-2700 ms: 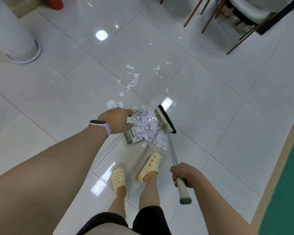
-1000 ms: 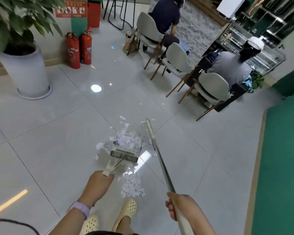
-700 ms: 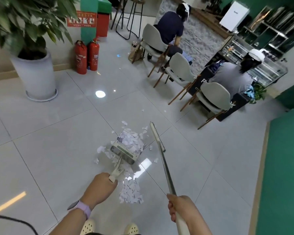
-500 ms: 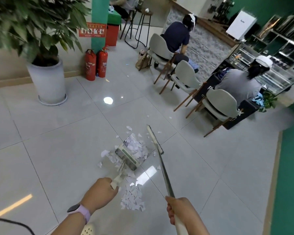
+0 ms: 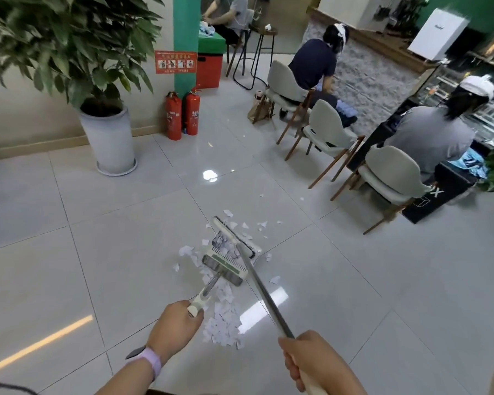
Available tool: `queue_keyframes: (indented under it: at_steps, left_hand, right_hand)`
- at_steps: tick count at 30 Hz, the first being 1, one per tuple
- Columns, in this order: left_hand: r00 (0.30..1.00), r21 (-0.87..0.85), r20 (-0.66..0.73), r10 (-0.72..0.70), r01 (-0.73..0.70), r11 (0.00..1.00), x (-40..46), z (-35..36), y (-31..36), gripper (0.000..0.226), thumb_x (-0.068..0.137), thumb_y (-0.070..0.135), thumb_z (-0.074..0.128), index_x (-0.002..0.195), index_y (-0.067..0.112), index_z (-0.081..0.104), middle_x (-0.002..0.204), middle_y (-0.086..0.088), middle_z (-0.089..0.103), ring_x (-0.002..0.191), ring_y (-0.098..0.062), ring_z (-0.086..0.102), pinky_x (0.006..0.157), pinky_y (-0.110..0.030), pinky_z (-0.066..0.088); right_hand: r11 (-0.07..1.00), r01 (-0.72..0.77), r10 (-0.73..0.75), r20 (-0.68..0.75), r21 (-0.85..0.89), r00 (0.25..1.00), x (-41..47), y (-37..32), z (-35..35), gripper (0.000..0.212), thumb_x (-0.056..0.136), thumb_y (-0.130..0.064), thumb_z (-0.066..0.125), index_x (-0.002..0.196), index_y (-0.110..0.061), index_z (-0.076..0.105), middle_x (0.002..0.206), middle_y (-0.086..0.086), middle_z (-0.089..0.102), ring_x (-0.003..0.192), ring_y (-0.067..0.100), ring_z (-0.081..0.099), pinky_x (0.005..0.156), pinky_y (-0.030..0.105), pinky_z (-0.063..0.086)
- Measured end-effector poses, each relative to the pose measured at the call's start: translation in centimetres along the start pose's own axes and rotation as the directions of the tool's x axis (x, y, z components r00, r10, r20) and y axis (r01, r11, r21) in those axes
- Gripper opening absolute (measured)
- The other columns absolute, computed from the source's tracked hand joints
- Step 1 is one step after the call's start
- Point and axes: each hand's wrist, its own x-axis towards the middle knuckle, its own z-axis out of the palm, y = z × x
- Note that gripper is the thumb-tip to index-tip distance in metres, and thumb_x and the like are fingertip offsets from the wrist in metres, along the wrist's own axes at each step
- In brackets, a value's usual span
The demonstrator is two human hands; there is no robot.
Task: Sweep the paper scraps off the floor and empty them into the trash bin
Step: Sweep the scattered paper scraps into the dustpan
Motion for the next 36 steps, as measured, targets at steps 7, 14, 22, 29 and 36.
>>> queue_keyframes:
  at_steps: [7,14,22,29,36]
  left_hand:
    - [0.996,-0.063,-0.078,-0.046,0.041,0.997,-2.3,3.1,3.5,0.037,0.09,0.032,0.063,0.061,0.013,0.049,0.057,-0.002,0.056,0.052,-0.019,0.048,0.048,-0.028,0.033]
    - [0.998,0.04,-0.061,0.004,-0.001,0.999,-2.6,3.5,4.6,0.031,0.088,0.03,0.056,0.063,0.014,0.048,0.061,-0.002,0.055,0.052,-0.016,0.045,0.05,-0.029,0.033]
    - [0.993,-0.007,-0.07,-0.091,0.09,0.996,-2.5,3.7,5.7,0.019,0.083,0.02,0.058,0.068,0.01,0.052,0.063,-0.004,0.056,0.053,-0.02,0.046,0.048,-0.027,0.033]
    - [0.946,-0.314,-0.148,-0.288,0.231,0.921,-5.0,5.0,3.1,0.025,0.082,0.012,0.06,0.061,0.012,0.046,0.052,-0.002,0.041,0.048,-0.022,0.034,0.045,-0.03,0.03]
    - [0.898,-0.481,-0.188,-0.398,0.269,0.835,-7.8,3.5,-1.1,0.024,0.081,0.014,0.06,0.06,0.012,0.049,0.05,-0.001,0.043,0.047,-0.023,0.036,0.046,-0.031,0.032]
  right_hand:
    - [0.995,0.101,-0.101,-0.03,-0.001,0.994,0.2,3.7,-3.5,0.023,0.093,-0.019,0.055,0.077,-0.003,0.051,0.053,0.01,0.05,0.044,0.021,0.044,0.044,0.025,0.04]
    - [0.976,0.163,-0.178,-0.097,-0.143,0.979,3.8,3.5,-3.0,0.015,0.093,-0.02,0.047,0.094,-0.006,0.05,0.077,0.01,0.058,0.046,0.019,0.058,0.051,0.03,0.054]
    - [0.991,0.088,-0.082,0.068,-0.097,0.994,6.8,4.0,-0.3,0.009,0.092,-0.005,0.04,0.092,-0.004,0.049,0.073,0.014,0.055,0.045,0.019,0.053,0.043,0.024,0.045]
    - [0.942,0.098,-0.033,0.202,-0.32,0.979,6.2,6.5,3.3,0.02,0.092,-0.014,0.038,0.109,-0.006,0.044,0.085,0.013,0.061,0.036,0.013,0.054,0.041,0.015,0.041]
    - [0.916,0.112,0.005,0.289,-0.386,0.957,4.4,6.6,7.5,0.025,0.085,-0.016,0.044,0.107,-0.004,0.05,0.085,0.015,0.059,0.039,0.017,0.058,0.044,0.017,0.043]
